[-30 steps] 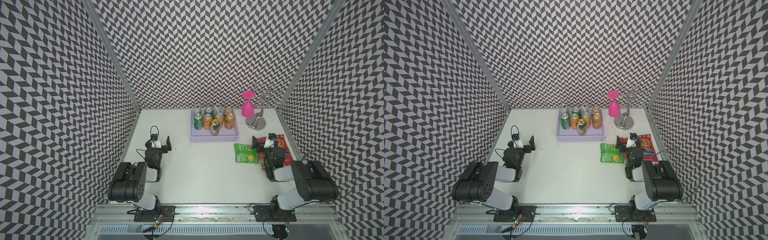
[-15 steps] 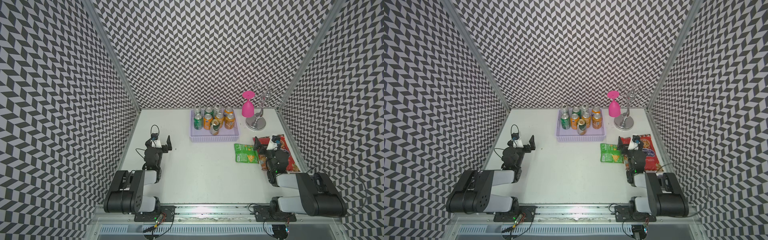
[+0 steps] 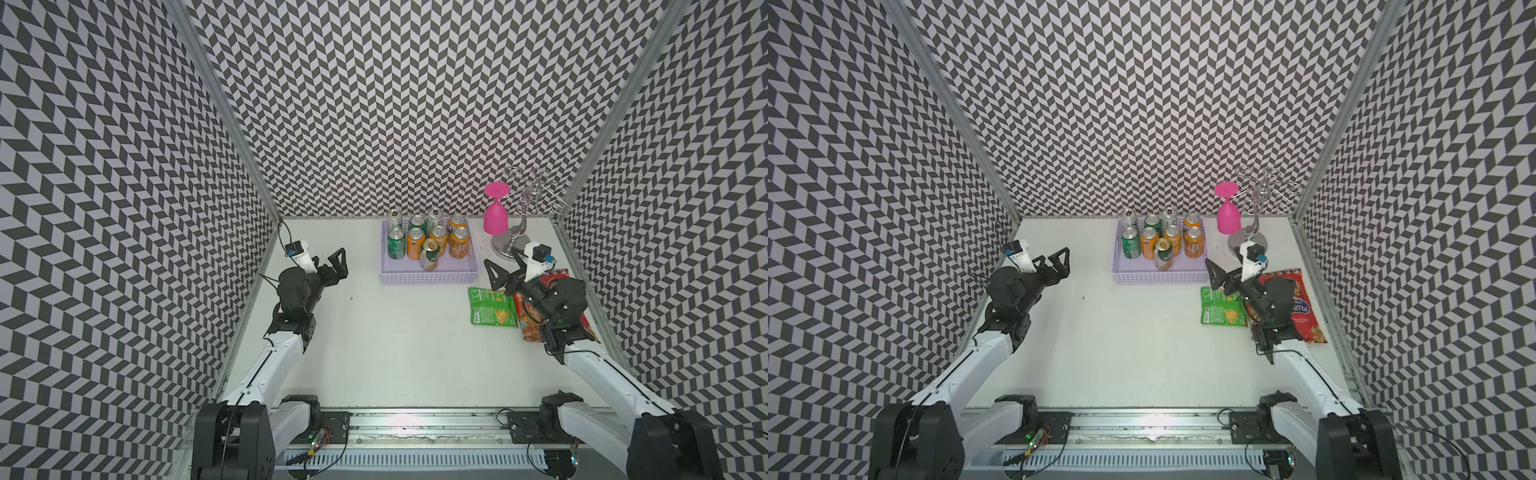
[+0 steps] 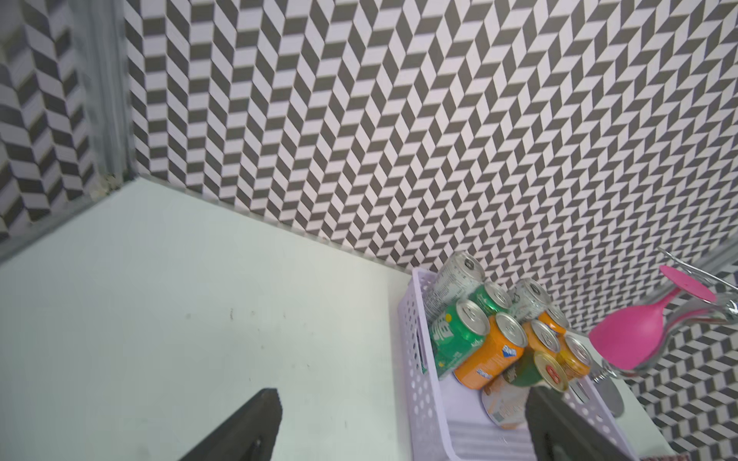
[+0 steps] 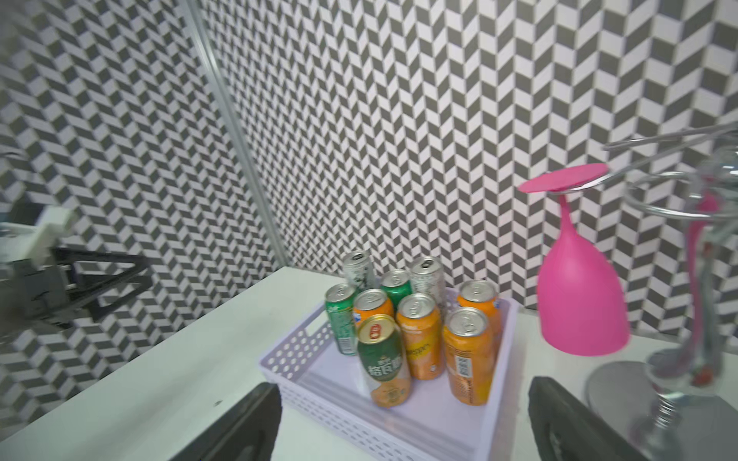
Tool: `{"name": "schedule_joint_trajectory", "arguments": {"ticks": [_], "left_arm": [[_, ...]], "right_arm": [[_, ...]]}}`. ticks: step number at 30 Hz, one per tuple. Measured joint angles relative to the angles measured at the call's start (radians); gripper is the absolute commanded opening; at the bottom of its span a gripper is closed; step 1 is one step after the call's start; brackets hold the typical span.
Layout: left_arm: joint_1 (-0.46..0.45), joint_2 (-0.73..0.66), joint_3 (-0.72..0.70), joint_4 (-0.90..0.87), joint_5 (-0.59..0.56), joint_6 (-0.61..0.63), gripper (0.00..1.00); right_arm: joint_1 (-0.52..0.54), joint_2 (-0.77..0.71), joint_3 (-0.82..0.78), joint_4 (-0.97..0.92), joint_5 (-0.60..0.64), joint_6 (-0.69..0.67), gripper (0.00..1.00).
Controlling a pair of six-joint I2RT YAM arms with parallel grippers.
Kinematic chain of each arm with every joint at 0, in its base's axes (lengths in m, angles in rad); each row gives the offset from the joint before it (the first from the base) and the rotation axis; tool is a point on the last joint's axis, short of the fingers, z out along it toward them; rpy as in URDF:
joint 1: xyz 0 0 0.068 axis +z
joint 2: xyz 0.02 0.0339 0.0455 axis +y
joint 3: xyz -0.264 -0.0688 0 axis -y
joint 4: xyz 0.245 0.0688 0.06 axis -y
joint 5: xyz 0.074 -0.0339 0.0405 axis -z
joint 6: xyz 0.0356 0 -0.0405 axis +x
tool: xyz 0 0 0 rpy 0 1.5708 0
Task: Take out the drinks from the basket
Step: Move the basket to the center of the board.
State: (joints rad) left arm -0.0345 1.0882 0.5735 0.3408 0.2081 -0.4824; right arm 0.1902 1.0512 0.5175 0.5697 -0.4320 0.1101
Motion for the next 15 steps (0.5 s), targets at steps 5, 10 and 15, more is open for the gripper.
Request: {"name": "schedule_joint_trajectory", "arguments": {"ticks": [5,10,15], "left_arm": [[0.000,-0.011,0.002,-0.126,0.089,-0.037,0.99],[0.000,-0.017,0.002,-0.187,0.121,-0.040,0.99],[0.000,-0.017,0.002,-0.217,0.128,-0.034,0.99]], "right_arm": [[0.135,0.148,0.146,-0.138,-0.068,-0.094,1.00],[0.222,0.361,0.343,-0.332,-0.086,-0.215,1.00],[0.270,0.543,0.526,-0.512,-0.063,-0.333,0.94]]}}
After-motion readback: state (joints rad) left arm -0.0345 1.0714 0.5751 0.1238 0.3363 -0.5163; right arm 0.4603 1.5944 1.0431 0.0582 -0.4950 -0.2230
